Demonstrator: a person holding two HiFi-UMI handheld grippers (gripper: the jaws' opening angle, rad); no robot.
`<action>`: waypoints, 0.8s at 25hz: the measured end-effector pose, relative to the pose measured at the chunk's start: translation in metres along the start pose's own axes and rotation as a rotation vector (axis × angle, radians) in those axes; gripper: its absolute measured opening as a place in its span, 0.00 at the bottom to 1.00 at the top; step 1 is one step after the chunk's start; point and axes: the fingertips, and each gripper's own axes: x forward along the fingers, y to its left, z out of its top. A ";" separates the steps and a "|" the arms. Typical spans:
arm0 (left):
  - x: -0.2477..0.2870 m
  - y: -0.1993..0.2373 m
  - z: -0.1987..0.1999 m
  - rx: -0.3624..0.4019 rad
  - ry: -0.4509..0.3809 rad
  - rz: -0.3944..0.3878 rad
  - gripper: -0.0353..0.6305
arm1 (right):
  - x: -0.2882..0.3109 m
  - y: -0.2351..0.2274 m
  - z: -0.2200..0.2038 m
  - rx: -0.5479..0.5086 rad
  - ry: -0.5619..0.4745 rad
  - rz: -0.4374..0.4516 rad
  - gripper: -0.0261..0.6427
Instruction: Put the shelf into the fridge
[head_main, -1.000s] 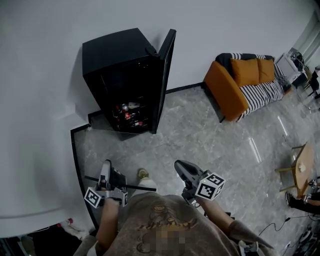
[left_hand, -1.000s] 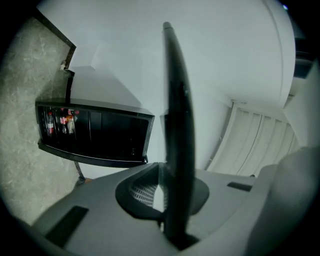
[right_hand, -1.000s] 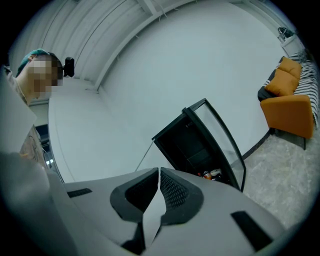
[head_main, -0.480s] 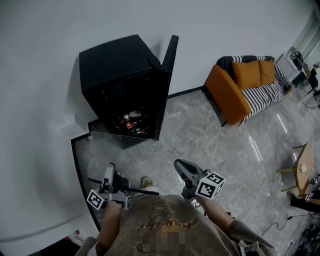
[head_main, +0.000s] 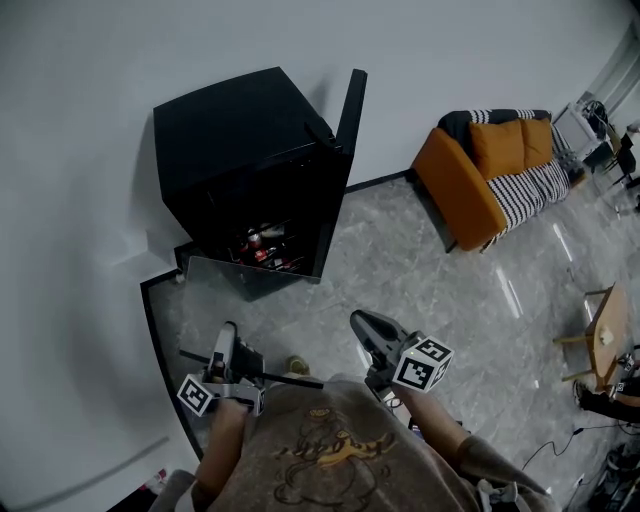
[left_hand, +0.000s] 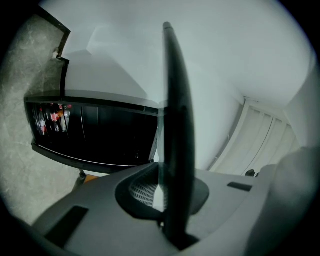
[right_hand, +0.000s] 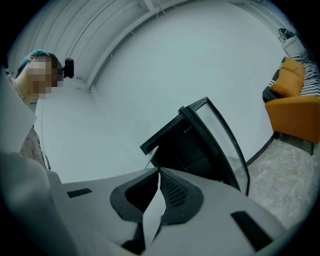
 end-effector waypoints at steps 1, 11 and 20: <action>0.001 0.003 0.001 0.001 0.002 0.005 0.08 | 0.001 0.000 0.001 0.000 -0.001 -0.004 0.08; 0.016 0.018 0.007 -0.010 -0.018 0.013 0.08 | 0.007 -0.016 0.013 0.009 -0.003 -0.030 0.08; 0.049 0.035 0.013 0.006 -0.086 0.000 0.08 | 0.042 -0.039 0.038 -0.014 0.038 0.031 0.08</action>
